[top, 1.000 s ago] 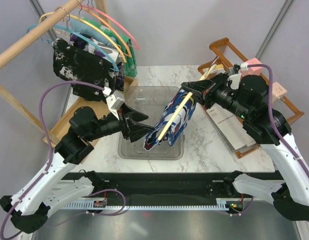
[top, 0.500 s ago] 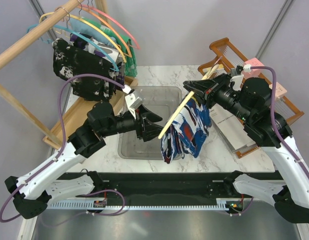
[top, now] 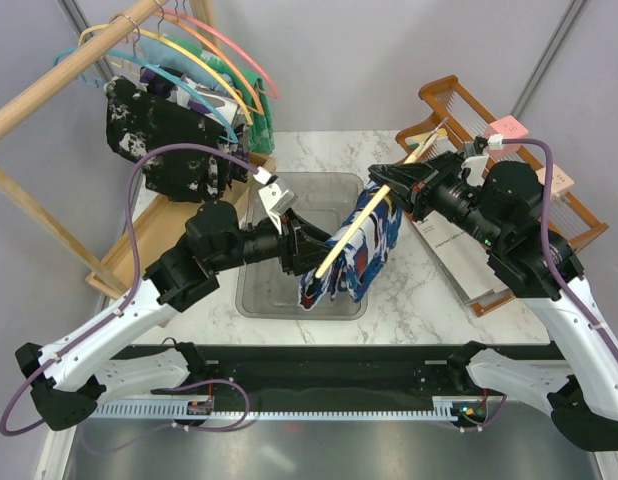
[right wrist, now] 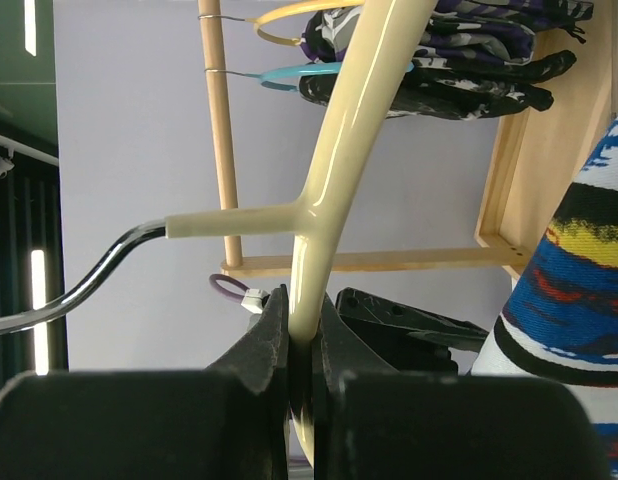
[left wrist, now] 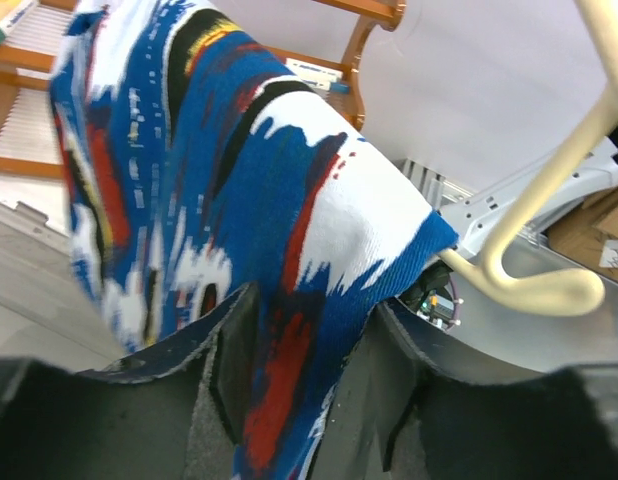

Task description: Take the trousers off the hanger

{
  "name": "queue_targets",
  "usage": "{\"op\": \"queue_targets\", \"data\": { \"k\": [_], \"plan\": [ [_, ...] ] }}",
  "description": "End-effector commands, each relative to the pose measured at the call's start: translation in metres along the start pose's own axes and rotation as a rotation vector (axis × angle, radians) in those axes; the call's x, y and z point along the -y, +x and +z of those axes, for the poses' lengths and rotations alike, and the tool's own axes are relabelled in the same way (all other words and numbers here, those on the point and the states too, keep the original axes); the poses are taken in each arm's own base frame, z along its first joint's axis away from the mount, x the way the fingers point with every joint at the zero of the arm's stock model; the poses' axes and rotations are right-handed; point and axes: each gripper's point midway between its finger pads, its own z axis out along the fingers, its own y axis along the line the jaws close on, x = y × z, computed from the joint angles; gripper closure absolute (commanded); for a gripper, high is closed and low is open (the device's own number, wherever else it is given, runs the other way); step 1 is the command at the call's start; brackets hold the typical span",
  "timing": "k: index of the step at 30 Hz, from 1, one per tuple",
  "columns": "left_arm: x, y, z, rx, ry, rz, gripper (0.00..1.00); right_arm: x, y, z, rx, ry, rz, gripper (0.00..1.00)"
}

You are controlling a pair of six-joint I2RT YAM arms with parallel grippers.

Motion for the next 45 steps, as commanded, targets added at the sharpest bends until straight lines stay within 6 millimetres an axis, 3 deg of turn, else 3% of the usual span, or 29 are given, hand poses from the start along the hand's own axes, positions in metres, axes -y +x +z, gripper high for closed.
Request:
{"op": "queue_targets", "data": {
  "k": [1, 6, 14, 23, 25, 26, 28, 29, 39, 45],
  "plan": [
    [-0.004, -0.03, 0.002, 0.083, -0.046, 0.059, 0.5, -0.074, 0.003, -0.032, -0.009, -0.276, 0.005, 1.0],
    [-0.011, -0.032, 0.003, 0.087, -0.086, 0.064, 0.57, -0.076, 0.005, -0.033, -0.023, -0.288, 0.012, 1.0],
    [-0.014, -0.028, 0.013, 0.067, -0.093, 0.049, 0.52, -0.074, 0.006, -0.034, -0.031, -0.291, 0.026, 1.0],
    [-0.028, -0.033, 0.018, 0.062, -0.17, 0.057, 0.66, -0.075, 0.007, -0.038, -0.036, -0.3, 0.032, 1.0],
    [-0.031, -0.036, 0.017, 0.065, -0.193, 0.052, 0.73, -0.073, 0.007, -0.039, -0.033, -0.298, 0.035, 1.0],
    [-0.03, -0.041, 0.016, 0.077, -0.195, 0.053, 0.75, -0.073, 0.007, -0.04, -0.033, -0.298, 0.037, 1.0],
    [-0.029, -0.052, 0.013, 0.1, -0.204, 0.046, 0.97, -0.069, 0.008, -0.042, -0.034, -0.295, 0.042, 1.0],
    [-0.03, -0.057, 0.012, 0.114, -0.221, 0.04, 0.98, -0.069, 0.008, -0.045, -0.034, -0.298, 0.045, 1.0],
    [-0.021, -0.113, -0.016, 0.241, -0.273, 0.049, 0.98, -0.039, 0.005, -0.054, -0.005, -0.225, 0.045, 1.0],
    [-0.015, -0.163, -0.023, 0.332, -0.304, 0.076, 0.98, -0.014, 0.01, -0.049, -0.033, -0.166, 0.048, 1.0]
  ]
}}
